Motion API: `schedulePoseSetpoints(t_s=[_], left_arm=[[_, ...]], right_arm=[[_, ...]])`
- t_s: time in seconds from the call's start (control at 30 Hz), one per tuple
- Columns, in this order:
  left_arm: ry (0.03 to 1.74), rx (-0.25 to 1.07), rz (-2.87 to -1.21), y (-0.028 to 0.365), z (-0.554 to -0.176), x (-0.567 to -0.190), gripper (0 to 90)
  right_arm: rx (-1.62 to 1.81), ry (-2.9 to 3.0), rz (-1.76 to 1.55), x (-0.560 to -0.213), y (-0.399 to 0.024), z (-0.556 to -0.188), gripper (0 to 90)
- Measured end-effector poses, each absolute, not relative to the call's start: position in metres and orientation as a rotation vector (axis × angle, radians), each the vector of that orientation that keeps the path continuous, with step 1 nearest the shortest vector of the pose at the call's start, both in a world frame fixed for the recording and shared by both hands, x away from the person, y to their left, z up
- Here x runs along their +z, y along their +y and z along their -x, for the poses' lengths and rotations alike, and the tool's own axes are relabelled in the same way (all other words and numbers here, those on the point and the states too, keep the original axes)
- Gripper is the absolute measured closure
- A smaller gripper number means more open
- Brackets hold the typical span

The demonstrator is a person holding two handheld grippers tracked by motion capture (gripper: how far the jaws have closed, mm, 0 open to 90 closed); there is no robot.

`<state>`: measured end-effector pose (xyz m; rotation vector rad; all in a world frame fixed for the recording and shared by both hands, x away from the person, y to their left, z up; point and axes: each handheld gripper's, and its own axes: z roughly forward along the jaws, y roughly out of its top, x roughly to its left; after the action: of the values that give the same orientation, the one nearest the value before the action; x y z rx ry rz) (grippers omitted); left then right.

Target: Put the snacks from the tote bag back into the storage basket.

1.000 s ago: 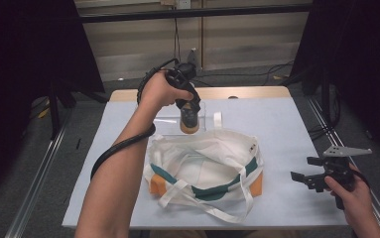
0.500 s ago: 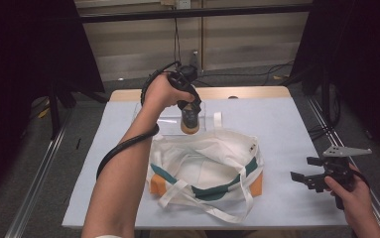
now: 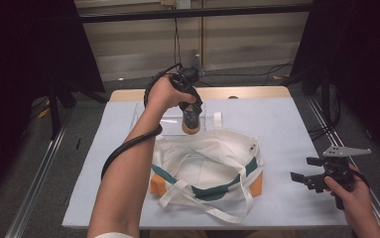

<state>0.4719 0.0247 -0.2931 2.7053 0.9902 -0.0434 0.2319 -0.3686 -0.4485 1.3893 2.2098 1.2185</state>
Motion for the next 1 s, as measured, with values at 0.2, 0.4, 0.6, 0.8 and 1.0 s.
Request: schedulePoseSetpoints(t_s=[0.2,0.4,0.6,0.8,1.0], left_arm=[[1.001,-0.036,-2.709,0.020,-0.472,-0.298,30.0],[0.973,-0.030,-2.722,0.017,-0.472,-0.302,30.0],[0.992,-0.031,-2.717,0.012,-0.470,-0.307,30.0],[0.958,-0.028,-2.740,0.009,-0.471,-0.310,30.0],[0.970,-0.036,-2.732,0.007,-0.470,-0.313,30.0]], right_arm=[[1.223,2.209,-1.383,-0.448,-0.368,-0.232,3.6],[1.221,2.209,-1.377,-0.448,-0.367,-0.232,3.6],[1.220,2.210,-1.379,-0.448,-0.367,-0.232,3.6],[1.224,2.212,-1.381,-0.448,-0.367,-0.232,3.6],[1.225,2.214,-1.382,-0.447,-0.367,-0.232,3.6]])
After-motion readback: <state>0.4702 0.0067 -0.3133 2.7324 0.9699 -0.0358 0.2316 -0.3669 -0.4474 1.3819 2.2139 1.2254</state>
